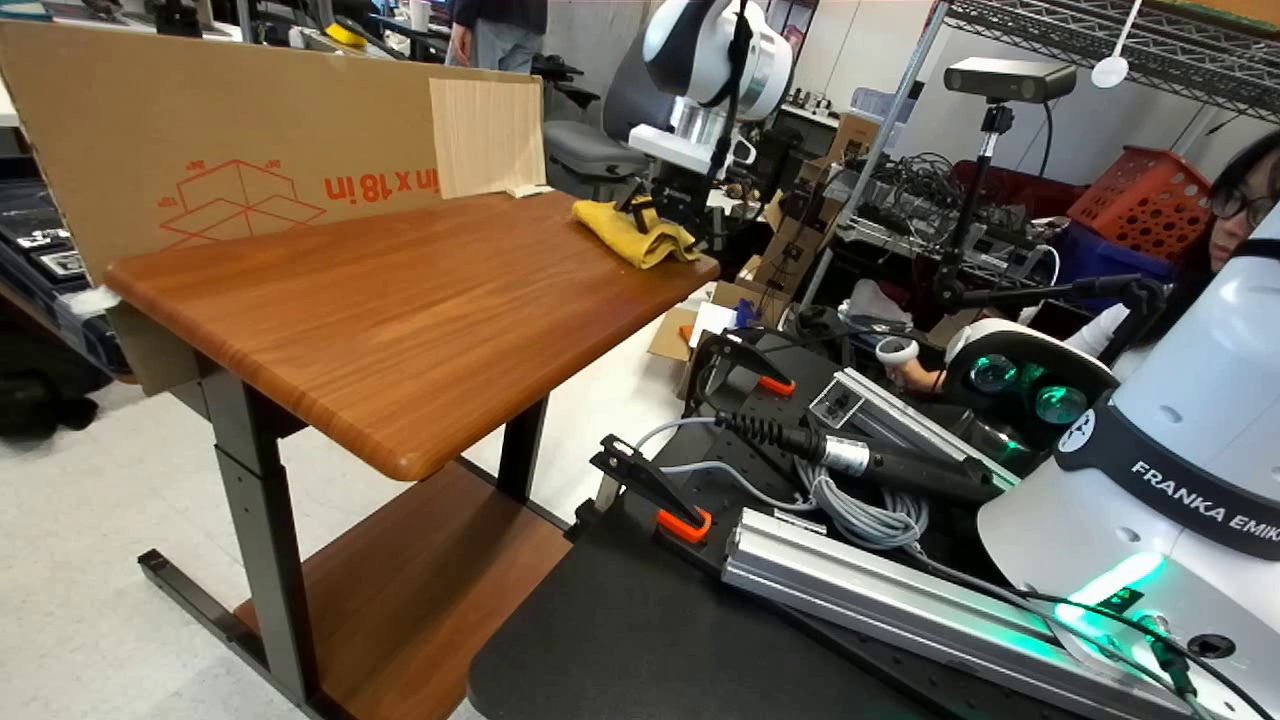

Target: Wipe the table with the towel

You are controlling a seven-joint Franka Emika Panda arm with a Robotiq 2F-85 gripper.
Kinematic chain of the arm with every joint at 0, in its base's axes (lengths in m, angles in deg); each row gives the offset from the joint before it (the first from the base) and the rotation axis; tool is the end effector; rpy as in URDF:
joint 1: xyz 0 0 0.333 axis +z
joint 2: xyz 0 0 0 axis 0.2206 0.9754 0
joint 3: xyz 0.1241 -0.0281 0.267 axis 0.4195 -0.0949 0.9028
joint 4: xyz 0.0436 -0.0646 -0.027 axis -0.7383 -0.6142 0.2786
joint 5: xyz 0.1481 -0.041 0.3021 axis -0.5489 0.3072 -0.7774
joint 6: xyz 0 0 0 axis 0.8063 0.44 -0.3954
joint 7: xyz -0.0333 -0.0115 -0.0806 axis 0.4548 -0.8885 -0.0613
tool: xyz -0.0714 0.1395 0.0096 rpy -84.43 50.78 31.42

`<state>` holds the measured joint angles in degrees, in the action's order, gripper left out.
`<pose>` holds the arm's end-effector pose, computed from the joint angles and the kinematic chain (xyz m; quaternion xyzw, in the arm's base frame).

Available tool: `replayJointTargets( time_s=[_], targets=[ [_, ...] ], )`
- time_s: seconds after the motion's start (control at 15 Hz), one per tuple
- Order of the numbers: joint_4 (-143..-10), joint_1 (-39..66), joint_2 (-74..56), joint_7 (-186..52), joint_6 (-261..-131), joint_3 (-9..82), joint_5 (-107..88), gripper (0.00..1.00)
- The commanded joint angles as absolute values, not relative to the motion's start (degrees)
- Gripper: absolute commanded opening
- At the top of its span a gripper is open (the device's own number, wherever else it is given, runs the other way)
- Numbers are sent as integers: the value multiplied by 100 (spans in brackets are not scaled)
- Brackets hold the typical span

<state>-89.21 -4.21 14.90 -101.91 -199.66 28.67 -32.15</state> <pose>0.5142 -0.2664 0.1205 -0.7583 0.6486 0.0555 0.0341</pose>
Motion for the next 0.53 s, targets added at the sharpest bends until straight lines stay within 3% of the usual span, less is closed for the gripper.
replayJointTargets(
  time_s=[0.0, 0.47],
  targets=[
    [-7522, -205, 2286, -10951, -19239, 2905, -3369, 100],
    [-6305, 301, 2663, -11746, -18503, 3294, -3236, 100]
  ],
)
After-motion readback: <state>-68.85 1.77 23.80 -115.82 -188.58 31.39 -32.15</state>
